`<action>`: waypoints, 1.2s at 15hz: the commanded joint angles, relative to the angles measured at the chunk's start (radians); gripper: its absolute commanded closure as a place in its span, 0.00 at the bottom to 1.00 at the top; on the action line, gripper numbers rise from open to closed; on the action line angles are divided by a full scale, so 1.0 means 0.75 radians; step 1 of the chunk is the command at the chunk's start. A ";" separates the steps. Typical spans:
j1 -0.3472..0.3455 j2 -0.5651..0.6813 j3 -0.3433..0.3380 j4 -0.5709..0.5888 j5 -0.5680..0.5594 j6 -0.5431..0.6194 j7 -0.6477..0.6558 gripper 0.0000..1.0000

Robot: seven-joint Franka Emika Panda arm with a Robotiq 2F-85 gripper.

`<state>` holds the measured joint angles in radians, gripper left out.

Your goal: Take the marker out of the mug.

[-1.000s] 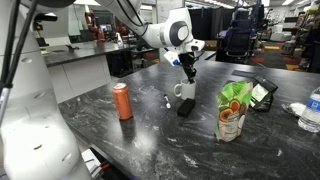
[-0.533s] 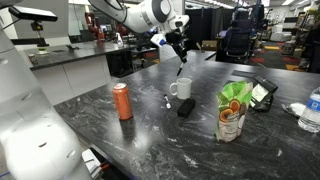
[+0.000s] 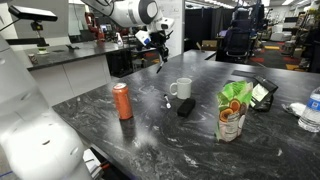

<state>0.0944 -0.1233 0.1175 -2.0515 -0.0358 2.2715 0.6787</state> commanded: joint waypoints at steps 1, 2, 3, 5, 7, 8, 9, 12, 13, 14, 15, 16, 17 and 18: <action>-0.011 0.065 -0.039 -0.033 0.261 -0.077 -0.150 0.97; -0.016 0.085 -0.048 -0.038 0.315 -0.121 -0.174 0.97; -0.019 0.105 -0.056 -0.041 0.365 -0.169 -0.197 0.97; -0.024 0.151 -0.069 -0.029 0.441 -0.282 -0.231 0.97; -0.028 0.201 -0.077 -0.003 0.488 -0.414 -0.243 0.97; -0.029 0.224 -0.080 0.012 0.505 -0.483 -0.244 0.97; -0.030 0.248 -0.082 0.027 0.514 -0.548 -0.238 0.97; -0.029 0.302 -0.085 0.063 0.503 -0.680 -0.210 0.63; -0.027 0.311 -0.085 0.071 0.492 -0.697 -0.199 0.58; -0.025 0.320 -0.087 0.079 0.485 -0.712 -0.193 0.51; -0.023 0.321 -0.088 0.083 0.475 -0.708 -0.185 0.42; -0.021 0.323 -0.088 0.088 0.466 -0.707 -0.179 0.36; -0.016 0.309 -0.087 0.084 0.442 -0.682 -0.172 0.28; -0.008 0.288 -0.084 0.078 0.399 -0.645 -0.168 0.21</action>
<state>0.0832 0.0955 0.0553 -2.0204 0.3143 1.7802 0.5391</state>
